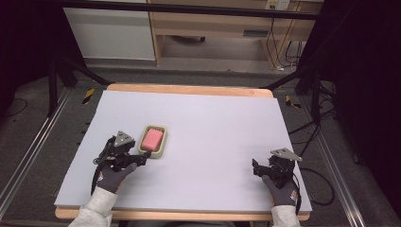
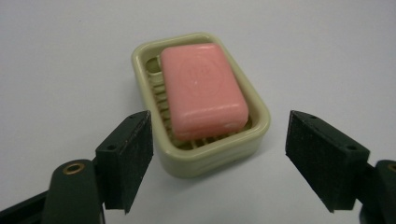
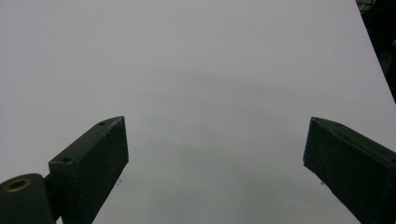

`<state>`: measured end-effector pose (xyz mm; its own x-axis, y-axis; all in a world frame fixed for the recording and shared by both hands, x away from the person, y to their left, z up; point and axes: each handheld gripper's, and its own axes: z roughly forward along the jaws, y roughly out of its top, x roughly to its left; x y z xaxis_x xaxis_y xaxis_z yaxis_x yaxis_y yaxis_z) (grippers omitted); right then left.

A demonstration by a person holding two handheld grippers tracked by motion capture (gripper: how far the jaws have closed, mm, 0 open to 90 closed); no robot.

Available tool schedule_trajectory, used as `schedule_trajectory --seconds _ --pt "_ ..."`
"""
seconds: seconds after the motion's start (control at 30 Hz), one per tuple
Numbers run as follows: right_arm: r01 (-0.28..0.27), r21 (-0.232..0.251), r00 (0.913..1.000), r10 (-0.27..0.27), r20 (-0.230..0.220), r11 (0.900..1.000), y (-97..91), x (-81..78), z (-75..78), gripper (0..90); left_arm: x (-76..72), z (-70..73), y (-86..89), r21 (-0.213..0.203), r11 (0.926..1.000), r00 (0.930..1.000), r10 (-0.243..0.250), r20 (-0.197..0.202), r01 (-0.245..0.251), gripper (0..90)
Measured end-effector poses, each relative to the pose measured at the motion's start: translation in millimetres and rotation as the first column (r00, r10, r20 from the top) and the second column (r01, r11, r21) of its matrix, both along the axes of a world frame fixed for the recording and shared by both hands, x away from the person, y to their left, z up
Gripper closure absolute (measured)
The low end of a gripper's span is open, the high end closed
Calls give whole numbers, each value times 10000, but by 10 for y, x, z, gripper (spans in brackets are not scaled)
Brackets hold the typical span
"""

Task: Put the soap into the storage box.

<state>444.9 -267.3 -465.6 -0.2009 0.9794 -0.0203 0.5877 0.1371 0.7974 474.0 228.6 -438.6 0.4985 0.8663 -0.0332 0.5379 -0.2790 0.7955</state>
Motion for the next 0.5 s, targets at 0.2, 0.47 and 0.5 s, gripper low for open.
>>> schedule_trajectory --seconds 0.2,0.47,0.5 --pt "110 -116 9999 -110 -62 9999 -42 -15 -10 69 -76 -54 181 -153 9984 9985 548 80 -547 237" --pt "271 -99 9994 -273 -204 9996 -111 -12 -32 69 -188 -186 408 328 9933 9938 1108 -31 -1107 264" --pt "257 -85 9995 -259 -204 9996 -114 -11 -34 69 -193 -197 439 378 9922 9928 1193 -52 -1190 265"
